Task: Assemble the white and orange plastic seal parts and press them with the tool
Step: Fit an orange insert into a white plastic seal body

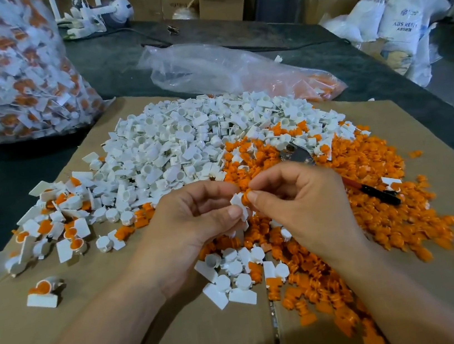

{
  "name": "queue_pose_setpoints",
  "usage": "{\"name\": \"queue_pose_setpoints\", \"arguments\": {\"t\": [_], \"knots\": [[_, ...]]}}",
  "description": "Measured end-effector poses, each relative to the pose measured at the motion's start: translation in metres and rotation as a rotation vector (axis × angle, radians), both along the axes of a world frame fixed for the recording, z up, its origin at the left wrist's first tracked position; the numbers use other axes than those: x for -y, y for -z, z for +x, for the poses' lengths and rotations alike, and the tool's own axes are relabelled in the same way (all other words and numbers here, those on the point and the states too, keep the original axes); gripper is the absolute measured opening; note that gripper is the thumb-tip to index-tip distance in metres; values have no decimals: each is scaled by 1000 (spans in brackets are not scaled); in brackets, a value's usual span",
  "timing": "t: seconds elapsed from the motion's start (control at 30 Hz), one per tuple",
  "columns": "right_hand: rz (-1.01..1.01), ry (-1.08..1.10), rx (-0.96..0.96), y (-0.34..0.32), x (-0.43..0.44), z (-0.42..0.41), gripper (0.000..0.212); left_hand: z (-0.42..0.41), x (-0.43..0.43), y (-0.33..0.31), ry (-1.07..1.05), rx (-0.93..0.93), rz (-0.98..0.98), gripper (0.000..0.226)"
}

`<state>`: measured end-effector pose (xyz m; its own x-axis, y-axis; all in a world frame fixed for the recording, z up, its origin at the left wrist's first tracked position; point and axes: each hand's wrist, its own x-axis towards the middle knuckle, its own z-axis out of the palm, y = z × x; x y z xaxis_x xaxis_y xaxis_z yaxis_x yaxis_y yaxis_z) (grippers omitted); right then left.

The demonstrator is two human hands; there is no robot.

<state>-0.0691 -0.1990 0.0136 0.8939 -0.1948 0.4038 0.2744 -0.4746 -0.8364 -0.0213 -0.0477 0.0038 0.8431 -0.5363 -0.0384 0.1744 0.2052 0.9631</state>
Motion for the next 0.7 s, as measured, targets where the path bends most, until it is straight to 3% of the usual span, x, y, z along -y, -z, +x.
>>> {"name": "queue_pose_setpoints", "arguments": {"t": [0.47, 0.7], "knots": [[44, -89, -56, -2, 5, 0, 25, -1, -2, -1, -33, 54, 39, 37], [45, -85, -27, 1, 1, -1, 10, -2, -2, 0, -44, 102, 58, 38]]}}
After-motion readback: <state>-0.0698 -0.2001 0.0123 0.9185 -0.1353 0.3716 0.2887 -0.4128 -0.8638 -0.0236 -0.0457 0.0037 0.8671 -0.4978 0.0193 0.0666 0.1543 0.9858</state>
